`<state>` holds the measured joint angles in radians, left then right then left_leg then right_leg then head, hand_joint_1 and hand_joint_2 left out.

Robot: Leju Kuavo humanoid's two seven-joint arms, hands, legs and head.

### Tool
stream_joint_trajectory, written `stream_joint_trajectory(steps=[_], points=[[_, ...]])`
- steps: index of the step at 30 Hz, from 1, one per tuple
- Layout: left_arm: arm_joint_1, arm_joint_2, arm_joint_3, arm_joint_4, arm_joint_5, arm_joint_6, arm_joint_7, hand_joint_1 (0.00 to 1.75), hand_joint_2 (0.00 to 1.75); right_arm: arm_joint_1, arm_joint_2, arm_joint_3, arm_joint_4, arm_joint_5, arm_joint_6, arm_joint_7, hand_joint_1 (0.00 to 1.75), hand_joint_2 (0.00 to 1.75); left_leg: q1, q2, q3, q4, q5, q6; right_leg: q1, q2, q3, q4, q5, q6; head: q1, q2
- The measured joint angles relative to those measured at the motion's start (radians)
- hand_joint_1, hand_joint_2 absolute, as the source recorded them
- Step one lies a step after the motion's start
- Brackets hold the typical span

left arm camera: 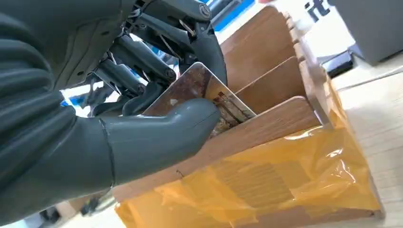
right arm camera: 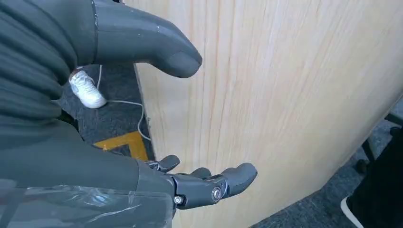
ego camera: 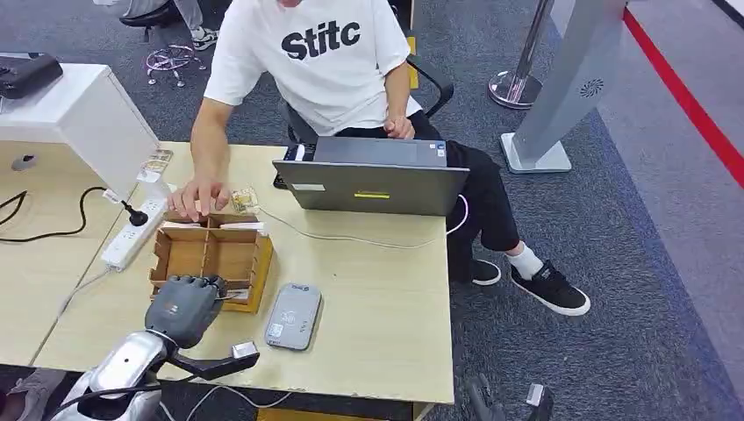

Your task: Pass the card to the sensor for recognition and then transmit it.

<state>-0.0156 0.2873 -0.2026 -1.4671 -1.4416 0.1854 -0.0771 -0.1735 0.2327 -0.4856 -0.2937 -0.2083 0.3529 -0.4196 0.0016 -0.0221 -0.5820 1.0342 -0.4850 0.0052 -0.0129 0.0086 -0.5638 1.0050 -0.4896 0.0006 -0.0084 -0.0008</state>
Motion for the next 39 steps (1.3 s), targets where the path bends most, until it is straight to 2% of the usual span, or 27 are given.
stream_joint_trajectory(steps=[6,13,18,21,25,36,37,38,39], points=[[-0.021,-0.002,0.018,0.004,0.029,0.028,0.008,1.75,1.75,0.0,0.0,0.0,0.0,0.0,-0.001,-0.002,0.0,1.75,0.0,0.0,0.001,0.0,0.001,-0.001,0.0,0.0,0.0,0.0,0.0,0.0,0.0,0.0],[-0.041,-0.011,0.06,-0.071,0.042,0.036,0.022,1.75,1.75,0.0,0.0,0.0,0.0,0.002,-0.002,-0.004,0.0,1.75,0.001,0.0,0.001,0.0,0.001,-0.001,0.0,0.0,0.0,0.0,0.001,-0.001,0.0,0.0],[-0.056,-0.025,0.094,-0.121,0.1,0.105,0.011,1.75,1.75,0.0,0.0,-0.001,0.0,0.008,-0.008,-0.006,0.0,1.75,0.001,0.0,0.0,0.0,0.001,-0.001,0.0,0.0,0.0,0.0,0.001,-0.001,0.0,0.0],[-0.09,-0.043,0.134,-0.164,0.151,0.088,0.002,1.75,1.75,0.0,0.0,-0.001,0.0,0.009,-0.009,-0.006,0.0,1.75,0.001,0.0,0.0,0.0,0.001,-0.001,0.0,0.0,0.0,0.0,0.001,-0.001,0.0,0.0],[-0.113,-0.061,0.165,-0.196,0.156,0.076,-0.007,1.75,1.75,0.0,0.0,-0.001,0.0,0.009,-0.009,-0.006,0.0,1.75,0.0,0.0,0.0,0.0,0.001,-0.001,0.0,0.0,0.0,0.0,0.001,-0.001,0.0,0.0],[-0.113,-0.085,0.183,-0.205,0.147,0.082,-0.011,1.75,1.75,0.0,0.0,-0.001,0.0,0.01,-0.007,-0.003,0.0,1.75,0.001,0.0,0.0,0.0,0.001,-0.001,0.0,0.0,0.0,0.0,0.001,-0.001,0.0,0.0],[-0.113,-0.086,0.183,-0.205,0.147,0.082,-0.011,0.77,1.75,0.0,0.0,-0.001,0.0,0.01,-0.007,-0.003,0.0,1.75,0.001,0.0,0.0,0.0,0.001,-0.001,0.0,0.0,0.0,0.0,0.001,-0.001,0.0,0.0],[-0.113,-0.087,0.185,-0.206,0.147,0.083,-0.011,0.07,1.75,0.0,0.0,-0.001,0.0,0.009,-0.007,-0.003,0.0,1.75,0.001,0.0,0.0,0.0,0.001,-0.001,0.0,0.0,0.0,0.0,0.001,-0.001,0.0,0.0],[-0.113,-0.089,0.186,-0.208,0.146,0.083,-0.011,0.0,1.75,0.0,0.0,-0.001,0.0,0.01,-0.007,-0.003,0.0,1.75,0.001,0.0,0.0,0.0,0.001,-0.001,0.0,0.0,0.0,0.0,0.001,-0.001,0.0,0.0]])
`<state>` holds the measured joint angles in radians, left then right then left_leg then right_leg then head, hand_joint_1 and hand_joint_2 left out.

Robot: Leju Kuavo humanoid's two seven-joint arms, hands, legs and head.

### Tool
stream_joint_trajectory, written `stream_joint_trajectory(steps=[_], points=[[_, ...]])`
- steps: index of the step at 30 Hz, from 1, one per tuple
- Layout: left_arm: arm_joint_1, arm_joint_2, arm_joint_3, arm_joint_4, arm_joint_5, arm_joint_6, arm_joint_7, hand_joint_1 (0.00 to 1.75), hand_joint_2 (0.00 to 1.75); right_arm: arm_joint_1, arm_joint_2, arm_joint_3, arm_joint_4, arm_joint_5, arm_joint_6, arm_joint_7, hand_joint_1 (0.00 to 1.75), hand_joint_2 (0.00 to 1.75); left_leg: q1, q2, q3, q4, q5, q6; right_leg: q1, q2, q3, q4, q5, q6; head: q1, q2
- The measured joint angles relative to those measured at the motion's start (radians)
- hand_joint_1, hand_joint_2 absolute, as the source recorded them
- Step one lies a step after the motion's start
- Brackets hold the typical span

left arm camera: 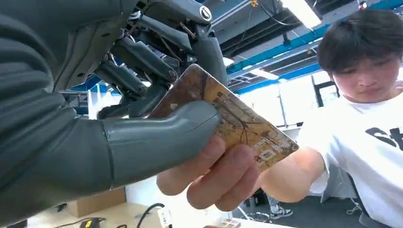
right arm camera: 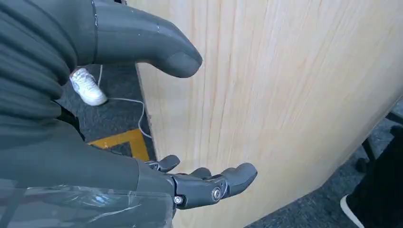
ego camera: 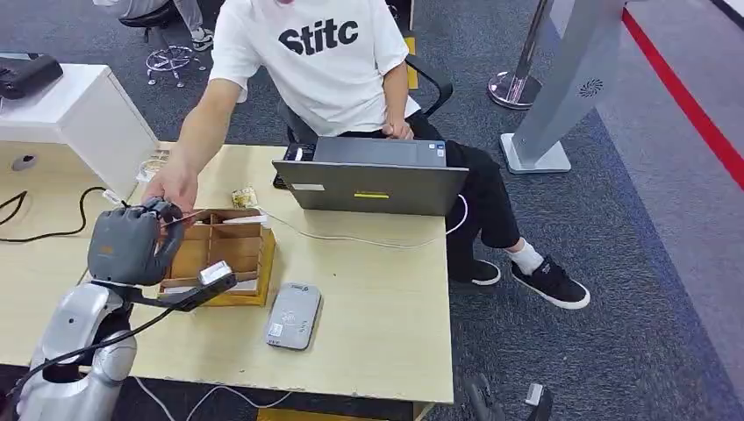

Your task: Pass the card to the sensor for recognition and then transmit it.

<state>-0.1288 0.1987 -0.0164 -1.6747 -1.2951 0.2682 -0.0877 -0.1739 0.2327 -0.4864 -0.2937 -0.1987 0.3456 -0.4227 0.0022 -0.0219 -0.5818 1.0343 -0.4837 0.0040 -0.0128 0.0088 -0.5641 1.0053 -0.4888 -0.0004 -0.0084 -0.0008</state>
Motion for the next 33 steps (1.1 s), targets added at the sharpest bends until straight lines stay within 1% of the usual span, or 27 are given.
stream_joint_trajectory(steps=[19,21,22,23,24,25,26,27,28,29,30,31,32,33], points=[[0.007,-0.005,0.001,-0.009,-0.003,0.002,-0.004,0.0,1.75,0.0,0.0,0.0,0.0,0.0,0.0,0.0,0.0,1.75,0.0,0.0,0.0,0.0,0.0,0.0,0.0,0.0,0.0,0.0,0.0,0.0,0.0,0.0],[0.017,-0.006,0.004,-0.019,0.003,0.028,-0.007,0.0,1.75,0.0,0.0,0.0,0.0,-0.002,0.001,0.0,0.0,1.75,0.0,0.0,0.0,0.0,0.0,0.0,0.0,0.0,0.0,0.0,0.0,0.0,0.0,0.0],[0.027,-0.01,0.008,-0.029,0.016,0.06,-0.02,0.0,1.75,0.0,0.0,0.0,0.0,-0.003,0.002,0.0,0.0,1.75,0.0,0.0,0.0,0.0,0.0,0.0,0.0,0.0,0.0,0.0,0.0,0.0,0.0,0.0],[0.04,-0.016,0.014,-0.045,0.043,0.116,-0.046,0.0,1.75,0.001,0.0,-0.001,0.0,-0.003,0.002,0.0,0.0,1.75,0.0,0.0,0.0,0.0,0.0,0.0,0.0,0.001,0.0,0.0,0.0,0.0,0.0,0.0],[0.06,-0.03,0.021,-0.069,0.111,0.22,-0.096,0.0,1.75,0.001,0.0,-0.002,0.0,-0.003,0.001,-0.001,0.0,1.75,0.0,0.0,-0.001,0.0,0.0,0.0,0.0,0.001,0.0,0.0,0.0,0.0,0.0,0.0],[0.083,-0.057,0.031,-0.111,0.223,0.323,-0.17,0.0,1.75,0.001,0.0,-0.003,0.0,-0.007,-0.002,-0.004,0.0,1.75,0.0,0.0,-0.001,0.0,-0.001,0.0,0.0,0.001,0.0,0.0,0.0,0.0,0.0,0.0],[0.113,-0.09,0.043,-0.162,0.368,0.384,-0.248,0.0,1.75,0.002,0.0,-0.005,0.0,-0.011,-0.004,-0.007,0.0,1.75,0.0,0.0,-0.001,0.0,-0.001,0.001,0.0,0.001,0.0,0.0,-0.001,0.001,0.0,0.0],[0.145,-0.118,0.057,-0.207,0.514,0.406,-0.32,0.0,1.75,0.005,0.0,-0.008,0.0,-0.016,-0.005,-0.009,0.0,1.75,0.0,0.001,-0.001,0.0,-0.002,0.002,0.0,0.001,0.0,0.0,-0.001,0.001,0.0,0.0],[0.184,-0.17,0.076,-0.273,0.751,0.404,-0.418,0.0,1.75,0.007,0.0,-0.013,0.0,-0.027,-0.005,-0.011,0.0,1.75,-0.001,0.001,-0.001,0.0,-0.003,0.003,-0.001,0.001,0.0,-0.001,-0.001,0.001,0.0,0.0],[0.221,-0.208,0.093,-0.323,0.969,0.362,-0.479,0.0,1.75,0.012,0.0,-0.019,0.0,-0.04,-0.003,-0.012,0.0,1.75,-0.001,0.001,-0.001,0.0,-0.003,0.004,-0.001,0.001,0.0,-0.001,-0.002,0.002,0.0,0.0],[0.269,-0.25,0.131,-0.365,1.231,0.262,-0.523,0.0,1.75,0.018,0.0,-0.031,0.0,-0.056,0.007,-0.015,0.0,1.75,-0.001,0.001,-0.001,0.0,-0.005,0.003,-0.001,0.001,0.0,-0.002,-0.003,0.003,0.0,0.0],[0.313,-0.293,0.179,-0.39,1.436,0.144,-0.526,0.0,1.75,0.026,0.0,-0.043,-0.001,-0.07,0.019,-0.018,0.0,1.75,-0.002,0.001,-0.001,0.0,-0.005,0.004,-0.001,0.001,0.001,-0.002,-0.004,0.004,0.0,0.0],[0.352,-0.347,0.254,-0.396,1.642,0.01,-0.506,0.0,0.0,0.035,0.0,-0.058,-0.002,-0.083,0.036,-0.02,0.0,1.75,-0.002,0.0,0.0,0.0,-0.006,0.004,-0.001,0.001,0.001,-0.002,-0.004,0.005,0.0,0.0],[0.379,-0.377,0.33,-0.379,1.776,-0.092,-0.472,0.0,1.75,0.042,0.0,-0.072,-0.003,-0.091,0.053,-0.021,0.0,1.75,-0.001,0.001,-0.001,0.0,-0.006,0.004,-0.001,0.001,0.0,-0.002,-0.004,0.004,0.001,0.0]])
